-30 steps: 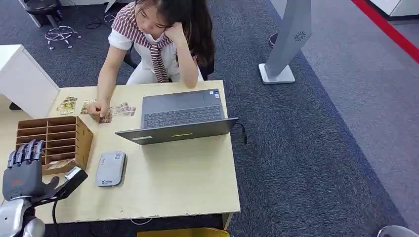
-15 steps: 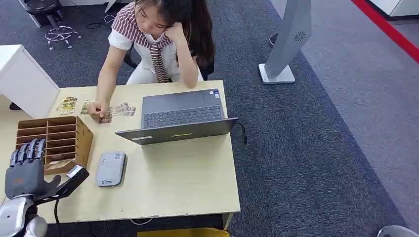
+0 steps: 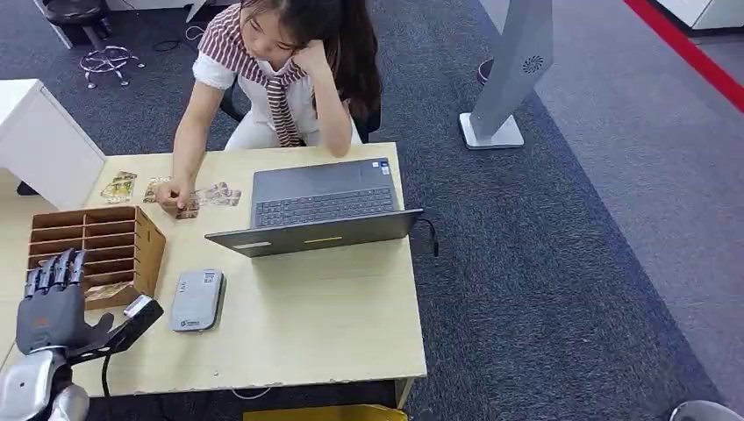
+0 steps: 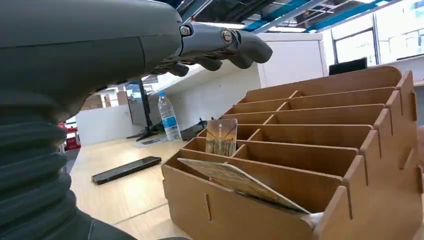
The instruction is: Pass the card to the sensor for recognition and then transmit it.
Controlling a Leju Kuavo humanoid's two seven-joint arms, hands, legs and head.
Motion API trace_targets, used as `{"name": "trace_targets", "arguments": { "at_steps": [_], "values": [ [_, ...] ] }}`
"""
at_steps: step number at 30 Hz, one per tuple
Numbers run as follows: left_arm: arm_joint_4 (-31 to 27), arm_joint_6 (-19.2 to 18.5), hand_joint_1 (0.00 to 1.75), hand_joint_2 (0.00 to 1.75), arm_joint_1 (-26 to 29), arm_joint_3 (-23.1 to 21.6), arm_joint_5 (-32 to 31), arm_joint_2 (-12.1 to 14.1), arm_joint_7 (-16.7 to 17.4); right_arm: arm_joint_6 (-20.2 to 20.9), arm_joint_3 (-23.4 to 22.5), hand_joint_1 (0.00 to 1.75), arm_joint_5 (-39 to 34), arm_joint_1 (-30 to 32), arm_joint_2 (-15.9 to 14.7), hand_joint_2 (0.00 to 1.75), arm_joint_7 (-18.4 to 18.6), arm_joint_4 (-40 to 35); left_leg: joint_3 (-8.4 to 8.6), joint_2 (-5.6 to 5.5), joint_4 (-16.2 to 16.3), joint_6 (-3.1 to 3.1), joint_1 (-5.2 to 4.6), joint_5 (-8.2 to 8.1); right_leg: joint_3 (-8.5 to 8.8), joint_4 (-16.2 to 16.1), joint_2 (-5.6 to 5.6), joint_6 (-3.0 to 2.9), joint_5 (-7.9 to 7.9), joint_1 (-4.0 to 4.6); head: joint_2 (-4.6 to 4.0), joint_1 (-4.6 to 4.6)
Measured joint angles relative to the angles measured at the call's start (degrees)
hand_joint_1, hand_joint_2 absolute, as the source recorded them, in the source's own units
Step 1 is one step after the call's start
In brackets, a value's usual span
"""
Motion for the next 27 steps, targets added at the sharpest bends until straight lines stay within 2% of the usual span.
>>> {"name": "trace_targets", "arguments": {
  "at_steps": [12, 13, 27],
  "values": [
    [0.5, 0.0, 0.0, 1.75, -0.1, -0.1, -0.2, -0.3, 0.2, 0.0, 0.0, 0.0, 0.0, 0.0, 0.0, 0.0, 0.0, 0.0, 0.0, 0.01, 0.0, 0.0, 0.0, 0.0, 0.0, 0.0, 0.01, 0.0, 0.0, 0.0, -0.02, 0.02],
    [0.5, 0.0, 1.75, 1.75, -0.1, -0.1, -0.3, -0.3, 0.3, 0.0, 0.0, 0.0, 0.0, 0.0, 0.0, 0.0, 0.0, 0.0, 0.0, 0.01, 0.0, 0.0, 0.0, 0.0, 0.0, 0.0, 0.01, 0.0, 0.0, 0.0, -0.02, 0.0],
    [1.4, -0.1, 1.75, 1.75, -0.4, -0.5, -0.2, -0.6, 0.4, 0.0, 0.0, 0.0, 0.0, 0.0, 0.0, 0.0, 0.0, 0.0, 0.0, 0.0, 0.0, 0.0, 0.0, 0.0, 0.0, 0.0, 0.0, 0.0, 0.0, 0.0, -0.02, 0.02]
  ]
}}
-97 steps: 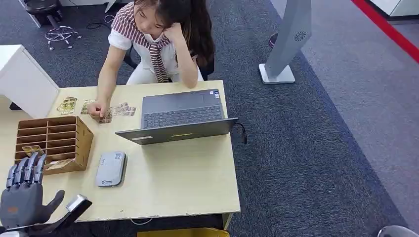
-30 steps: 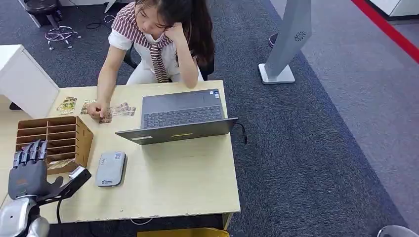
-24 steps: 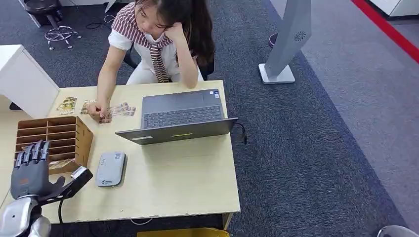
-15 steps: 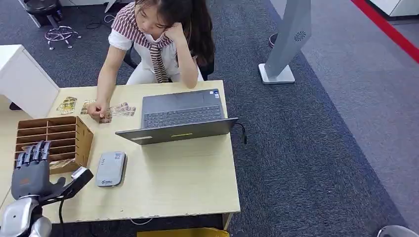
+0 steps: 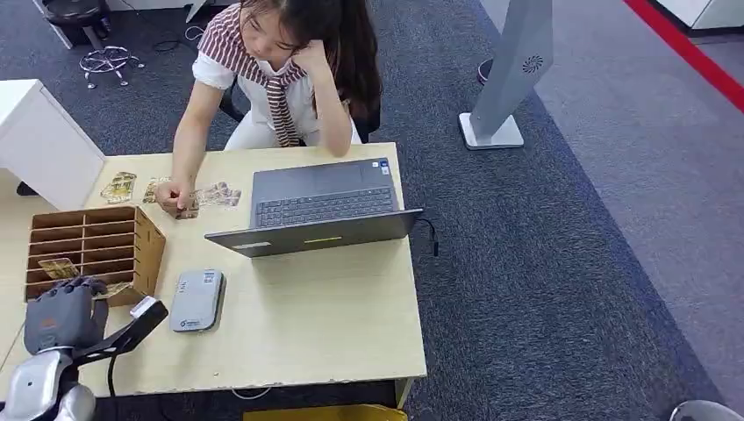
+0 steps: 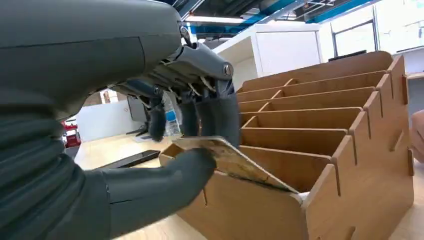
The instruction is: Pass the card to the sensor for recognition and then transmit it.
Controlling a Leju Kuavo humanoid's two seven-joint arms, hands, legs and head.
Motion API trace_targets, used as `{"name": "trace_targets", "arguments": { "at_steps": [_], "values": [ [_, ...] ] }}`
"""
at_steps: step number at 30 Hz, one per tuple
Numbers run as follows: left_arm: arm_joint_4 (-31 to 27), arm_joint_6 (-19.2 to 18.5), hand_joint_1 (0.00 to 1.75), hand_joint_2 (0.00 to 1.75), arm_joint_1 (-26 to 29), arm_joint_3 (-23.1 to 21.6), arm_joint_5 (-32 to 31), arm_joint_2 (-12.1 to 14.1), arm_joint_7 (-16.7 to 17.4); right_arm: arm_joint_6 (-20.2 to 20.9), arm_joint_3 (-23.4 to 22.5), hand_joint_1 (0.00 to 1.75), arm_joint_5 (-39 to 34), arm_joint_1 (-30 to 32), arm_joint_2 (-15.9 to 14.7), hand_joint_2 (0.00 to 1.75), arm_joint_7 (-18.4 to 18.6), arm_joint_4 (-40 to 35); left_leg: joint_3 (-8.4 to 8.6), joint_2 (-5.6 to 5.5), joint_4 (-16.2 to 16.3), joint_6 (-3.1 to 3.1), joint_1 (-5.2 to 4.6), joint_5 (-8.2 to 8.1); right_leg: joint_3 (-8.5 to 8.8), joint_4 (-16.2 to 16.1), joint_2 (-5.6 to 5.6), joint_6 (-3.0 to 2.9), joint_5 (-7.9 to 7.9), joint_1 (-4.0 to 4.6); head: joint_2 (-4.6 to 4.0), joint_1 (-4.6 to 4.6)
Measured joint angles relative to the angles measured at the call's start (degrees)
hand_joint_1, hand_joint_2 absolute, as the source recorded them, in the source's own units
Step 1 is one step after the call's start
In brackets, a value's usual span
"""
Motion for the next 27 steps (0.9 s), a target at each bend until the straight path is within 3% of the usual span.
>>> {"name": "trace_targets", "arguments": {
  "at_steps": [21, 24, 27],
  "values": [
    [0.1, 1.8, 1.75, 1.75, -0.3, -0.2, 1.6, 0.0, -1.5, 0.0, 0.0, 0.0, -0.4, -0.1, 0.0, 0.0, -0.1, 0.0, 0.01, 0.02, 0.0, 0.0, 0.0, 0.0, 0.0, 0.0, 0.0, 0.0, 0.0, 0.0, 0.0, 0.0],
    [-2.5, 2.2, 1.75, 1.75, 0.7, -0.3, 3.1, 0.0, -2.7, -0.4, 0.0, 0.0, -1.2, 0.0, 0.0, 0.0, -0.5, 0.0, 0.01, 0.02, 0.0, 0.0, 0.0, 0.0, -0.01, 0.0, 0.02, 0.0, 0.0, 0.0, 0.0, 0.0],
    [-9.0, 0.9, 1.75, 1.75, 2.4, -0.8, 3.7, 0.0, -2.9, -0.8, -0.1, 0.0, -1.7, 0.1, 0.0, 0.0, -0.8, 0.0, -0.02, 0.0, 0.0, 0.0, 0.0, 0.0, -0.01, 0.0, 0.01, 0.0, 0.0, 0.0, 0.0, 0.0]
  ]
}}
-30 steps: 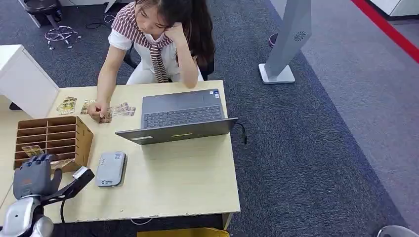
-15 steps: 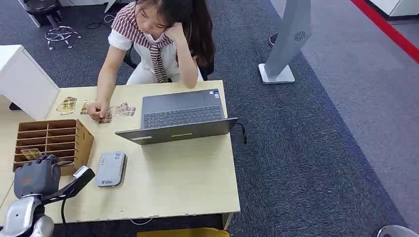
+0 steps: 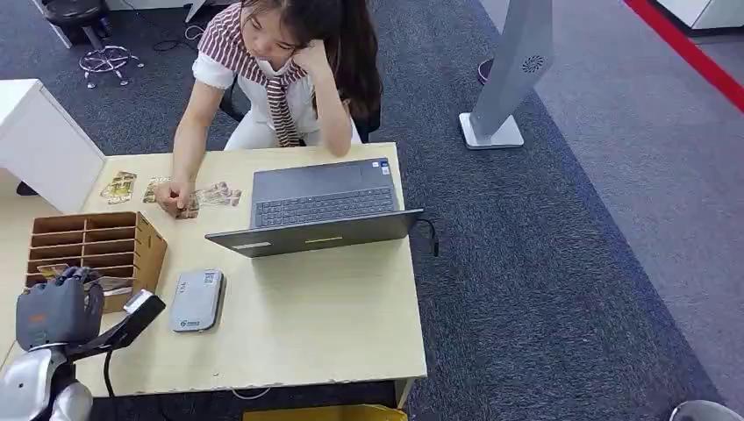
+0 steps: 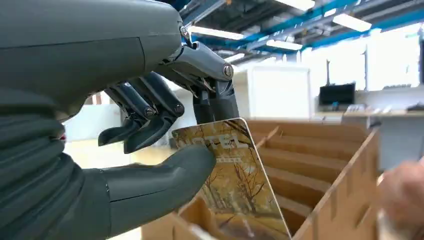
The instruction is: Pass the card to the sensor for recognition and then transmit it.
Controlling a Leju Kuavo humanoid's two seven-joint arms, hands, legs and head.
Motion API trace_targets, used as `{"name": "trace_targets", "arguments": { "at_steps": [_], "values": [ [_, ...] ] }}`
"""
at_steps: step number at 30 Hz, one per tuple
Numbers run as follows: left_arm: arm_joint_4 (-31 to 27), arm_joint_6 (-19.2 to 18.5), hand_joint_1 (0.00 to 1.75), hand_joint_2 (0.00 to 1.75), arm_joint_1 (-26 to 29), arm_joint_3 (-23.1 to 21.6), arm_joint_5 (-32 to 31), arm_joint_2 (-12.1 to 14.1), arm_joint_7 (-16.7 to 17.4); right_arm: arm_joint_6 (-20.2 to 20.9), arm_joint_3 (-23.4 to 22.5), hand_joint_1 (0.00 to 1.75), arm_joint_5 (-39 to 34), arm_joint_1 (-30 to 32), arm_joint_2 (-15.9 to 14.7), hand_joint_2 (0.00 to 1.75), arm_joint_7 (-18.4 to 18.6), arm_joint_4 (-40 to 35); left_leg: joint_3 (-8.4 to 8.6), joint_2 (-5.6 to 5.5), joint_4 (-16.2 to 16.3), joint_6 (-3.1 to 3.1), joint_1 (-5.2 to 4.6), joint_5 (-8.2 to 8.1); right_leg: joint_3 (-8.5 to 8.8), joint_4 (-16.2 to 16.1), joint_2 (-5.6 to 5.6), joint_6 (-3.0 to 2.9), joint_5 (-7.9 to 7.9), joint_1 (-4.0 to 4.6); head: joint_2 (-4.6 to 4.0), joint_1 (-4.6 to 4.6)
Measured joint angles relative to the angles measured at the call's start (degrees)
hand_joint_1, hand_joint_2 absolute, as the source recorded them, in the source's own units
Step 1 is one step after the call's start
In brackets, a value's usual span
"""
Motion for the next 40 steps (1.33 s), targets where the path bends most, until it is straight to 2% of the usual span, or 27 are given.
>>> {"name": "trace_targets", "arguments": {
  "at_steps": [7, 16, 18, 20, 26, 30, 31, 32, 40],
  "values": [
    [-14.5, -3.0, 1.75, 1.75, 3.4, -2.2, 0.7, 0.2, 0.2, -0.2, -0.4, 0.0, -0.6, 0.6, 0.0, 0.0, -0.4, 0.0, -0.04, -0.01, 0.0, 0.01, -0.01, -0.04, 0.0, 0.0, -0.02, 0.01, -0.01, 0.0, 0.0, 0.0],
    [-20.5, -3.3, 1.75, 1.75, 2.8, -4.6, 0.2, 0.4, 0.6, -1.6, -0.5, 0.0, -0.2, 0.6, 0.9, 0.0, 0.8, 0.0, 0.0, -0.01, 0.0, -0.03, -0.01, 0.02, -0.03, 0.0, -0.02, 0.0, 0.0, 0.01, 0.0, 0.0],
    [-19.5, -3.5, 1.75, 1.75, -0.5, -4.7, -1.2, 0.4, 2.4, -1.2, -0.5, 0.0, 0.6, 0.4, 1.0, 0.0, 1.0, 0.0, -0.05, -0.04, 0.0, -0.01, 0.01, 0.12, -0.07, 0.0, -0.05, 0.05, 0.06, 0.03, 0.0, 0.04],
    [-15.9, -3.5, 1.75, 1.75, -4.8, -5.1, -2.8, 0.8, 4.0, -0.7, -0.3, 0.0, 1.4, -0.1, 1.0, 0.0, 1.4, 0.0, -0.08, -0.06, 0.0, -0.04, 0.0, 0.17, -0.07, 0.0, -0.07, 0.07, 0.15, 0.02, 0.0, -0.02],
    [-1.1, -3.1, 1.75, 1.75, -17.4, -5.6, -4.9, 1.6, 5.6, 0.6, 0.1, 0.0, 2.7, -0.9, 1.3, 0.0, 2.2, 0.0, -0.16, 0.06, 0.0, -0.12, 0.01, 0.36, -0.19, 0.0, -0.01, -0.11, 0.41, 0.03, 0.0, -0.13],
    [6.1, -3.2, 1.75, 1.75, -23.0, -5.8, -5.7, 1.8, 6.5, 1.0, 0.6, 0.0, 2.6, -1.1, 1.6, 0.0, 2.1, 0.0, -0.2, 0.07, 0.0, -0.12, 0.01, 0.4, -0.24, 0.0, -0.01, -0.08, 0.5, 0.02, 0.0, -0.04],
    [7.7, -3.2, 1.13, 1.75, -24.1, -5.9, -5.7, 1.8, 6.6, 1.0, 0.7, 0.0, 2.6, -1.1, 1.6, 0.0, 2.1, 0.0, -0.21, 0.06, 0.0, -0.12, 0.01, 0.4, -0.24, 0.0, -0.01, -0.08, 0.5, 0.02, 0.0, -0.07],
    [8.8, -3.0, 0.0, 1.75, -24.8, -5.9, -5.7, 1.8, 6.6, 1.0, 0.7, 0.0, 2.6, -1.1, 1.6, 0.0, 2.1, 0.0, -0.21, 0.05, 0.0, -0.12, 0.01, 0.4, -0.24, 0.0, -0.01, -0.08, 0.5, 0.02, 0.0, -0.07],
    [13.6, -1.1, 0.0, 1.75, -26.0, -5.9, -5.3, 1.8, 7.1, 0.8, 1.1, 0.0, 2.5, -1.1, 1.6, 0.0, 2.2, 0.0, -0.28, 0.05, 0.0, -0.12, 0.01, 0.39, -0.3, 0.0, 0.0, -0.07, 0.5, 0.02, 0.0, -0.07]
  ]
}}
